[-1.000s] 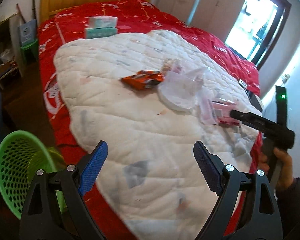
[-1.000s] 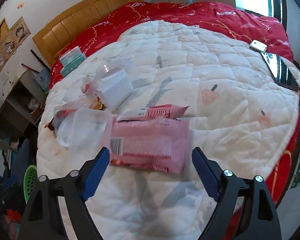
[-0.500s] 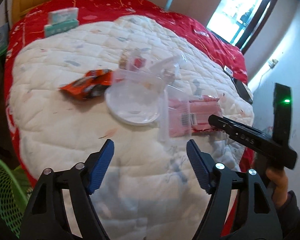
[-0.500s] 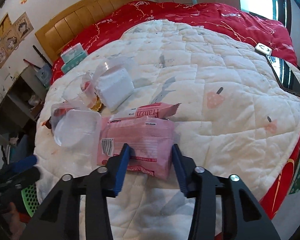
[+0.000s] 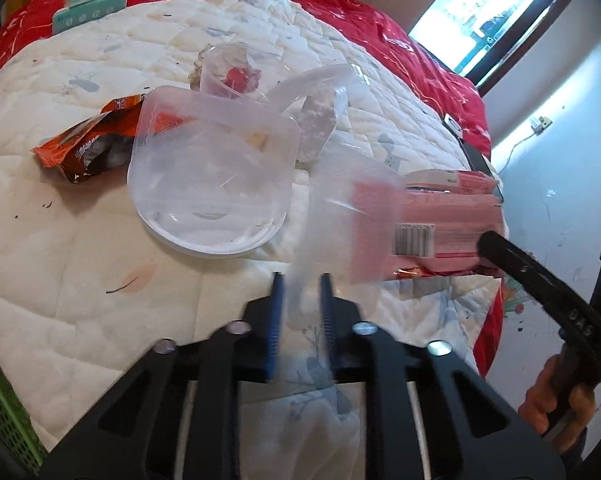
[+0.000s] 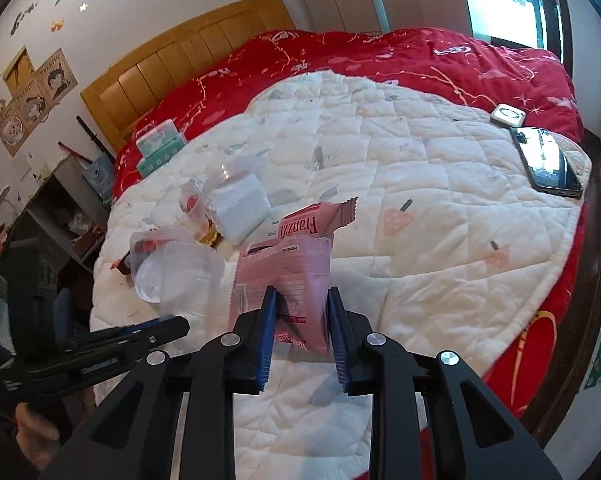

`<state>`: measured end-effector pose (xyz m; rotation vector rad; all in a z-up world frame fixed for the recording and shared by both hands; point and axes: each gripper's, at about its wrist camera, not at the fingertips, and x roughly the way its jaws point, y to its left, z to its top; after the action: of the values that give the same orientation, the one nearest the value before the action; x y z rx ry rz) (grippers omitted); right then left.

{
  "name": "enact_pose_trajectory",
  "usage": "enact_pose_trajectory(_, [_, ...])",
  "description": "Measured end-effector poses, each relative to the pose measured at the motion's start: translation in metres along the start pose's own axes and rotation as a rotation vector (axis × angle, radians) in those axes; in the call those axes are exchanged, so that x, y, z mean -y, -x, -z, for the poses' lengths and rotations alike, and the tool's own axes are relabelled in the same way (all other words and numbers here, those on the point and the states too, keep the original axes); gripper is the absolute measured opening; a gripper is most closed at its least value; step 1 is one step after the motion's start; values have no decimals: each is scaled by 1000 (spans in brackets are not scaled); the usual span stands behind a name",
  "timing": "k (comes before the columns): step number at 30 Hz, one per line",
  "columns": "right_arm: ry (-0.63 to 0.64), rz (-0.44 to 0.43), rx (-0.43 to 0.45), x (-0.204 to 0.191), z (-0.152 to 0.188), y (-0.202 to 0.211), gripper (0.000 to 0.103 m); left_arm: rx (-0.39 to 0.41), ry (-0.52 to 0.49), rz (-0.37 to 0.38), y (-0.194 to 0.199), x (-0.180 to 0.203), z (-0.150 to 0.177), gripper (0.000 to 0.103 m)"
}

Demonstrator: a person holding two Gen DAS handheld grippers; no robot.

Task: Collect trash
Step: 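Grasp the pink wipes package with the right gripper while the left gripper grasps a clear container, then release the clear container into the green basket while the right gripper drops the pink package in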

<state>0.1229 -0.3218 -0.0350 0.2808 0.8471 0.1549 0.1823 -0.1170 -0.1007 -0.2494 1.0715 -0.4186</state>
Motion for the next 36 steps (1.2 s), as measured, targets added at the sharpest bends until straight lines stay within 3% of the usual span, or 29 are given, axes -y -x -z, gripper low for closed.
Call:
enact_pose_trajectory(8, [-10,-22,53,-7,6,36,24,52,29,17,37,-9,16,7])
enact_pose_trajectory(16, [56,-94,97,-53,17,73,24,160,98,-21,117,-49,53,7])
enact_pose_trajectory(22, [129,-187,88,-108,27,83,24,236,198,-158,178,-111,90,7])
enact_pose_trajectory(27, [207,-257,56,-161,38,76,24,267,338,-267,217,-175,126,7])
enact_pose_trajectory(36, [328,-363,-18,-246,57,52,24,218,540,-427,236,-267,181,7])
